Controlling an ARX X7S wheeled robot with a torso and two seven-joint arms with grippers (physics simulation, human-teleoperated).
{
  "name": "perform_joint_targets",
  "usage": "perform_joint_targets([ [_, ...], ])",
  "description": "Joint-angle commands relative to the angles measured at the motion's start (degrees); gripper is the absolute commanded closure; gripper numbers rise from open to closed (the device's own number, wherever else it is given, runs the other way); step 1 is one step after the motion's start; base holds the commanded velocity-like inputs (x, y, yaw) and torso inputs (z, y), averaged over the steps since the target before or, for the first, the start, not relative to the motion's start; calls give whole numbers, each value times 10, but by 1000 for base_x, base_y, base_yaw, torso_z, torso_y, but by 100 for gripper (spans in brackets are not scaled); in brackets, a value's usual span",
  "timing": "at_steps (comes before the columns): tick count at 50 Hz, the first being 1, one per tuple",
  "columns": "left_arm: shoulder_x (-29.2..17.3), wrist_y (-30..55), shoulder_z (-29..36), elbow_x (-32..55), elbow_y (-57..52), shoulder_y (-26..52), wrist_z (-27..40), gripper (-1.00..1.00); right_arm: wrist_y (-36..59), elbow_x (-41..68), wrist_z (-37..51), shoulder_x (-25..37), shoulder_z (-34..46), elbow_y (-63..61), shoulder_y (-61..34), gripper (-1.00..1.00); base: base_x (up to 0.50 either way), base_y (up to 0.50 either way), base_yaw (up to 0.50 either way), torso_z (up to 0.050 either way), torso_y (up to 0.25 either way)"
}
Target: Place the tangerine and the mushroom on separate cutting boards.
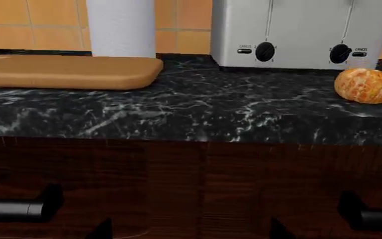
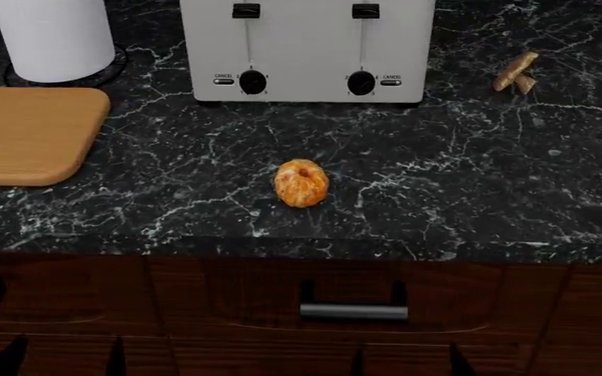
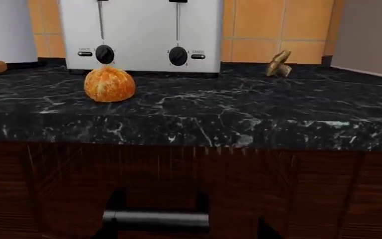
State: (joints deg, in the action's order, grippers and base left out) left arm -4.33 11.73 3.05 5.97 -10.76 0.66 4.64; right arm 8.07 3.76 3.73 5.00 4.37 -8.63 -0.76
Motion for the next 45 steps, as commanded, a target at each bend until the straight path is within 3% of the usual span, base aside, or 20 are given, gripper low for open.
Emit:
perform_joint_targets([
  [1, -16, 330, -51, 90, -332, 69, 18, -100, 258, 9, -13, 28, -23, -258, -65, -100, 0, 0, 0, 0, 0],
  [6, -2, 583, -109, 194, -483, 191, 44, -100, 417, 33, -11, 43, -44, -387, -146, -100, 0, 0, 0, 0, 0],
  [11, -14, 658, -137, 276, -487, 258, 92, -100, 537, 46, -28, 85, -42, -429, -213, -100, 0, 0, 0, 0, 0],
  [16, -21, 675, -132, 287, -471, 259, 96, -100, 573, 78, -49, 78, -106, -443, -226, -100, 0, -39, 0, 0, 0],
  [24, -11, 693, -156, 317, -456, 255, 98, -100, 597, 83, -49, 87, -122, -445, -244, -100, 0, -423, 0, 0, 0],
  [30, -13, 697, -168, 333, -458, 249, 102, -100, 597, 82, -49, 96, -104, -433, -252, -100, 0, -500, 0, 0, 0],
  [37, -34, 636, -141, 302, -407, 229, 101, -100, 560, 79, -51, 97, -83, -415, -219, -100, 90, -500, 0, 0, 0],
  [45, -33, 643, -150, 308, -401, 241, 112, -100, 535, 83, -47, 84, -90, -420, -188, -100, 135, -289, 0, 0, 0],
])
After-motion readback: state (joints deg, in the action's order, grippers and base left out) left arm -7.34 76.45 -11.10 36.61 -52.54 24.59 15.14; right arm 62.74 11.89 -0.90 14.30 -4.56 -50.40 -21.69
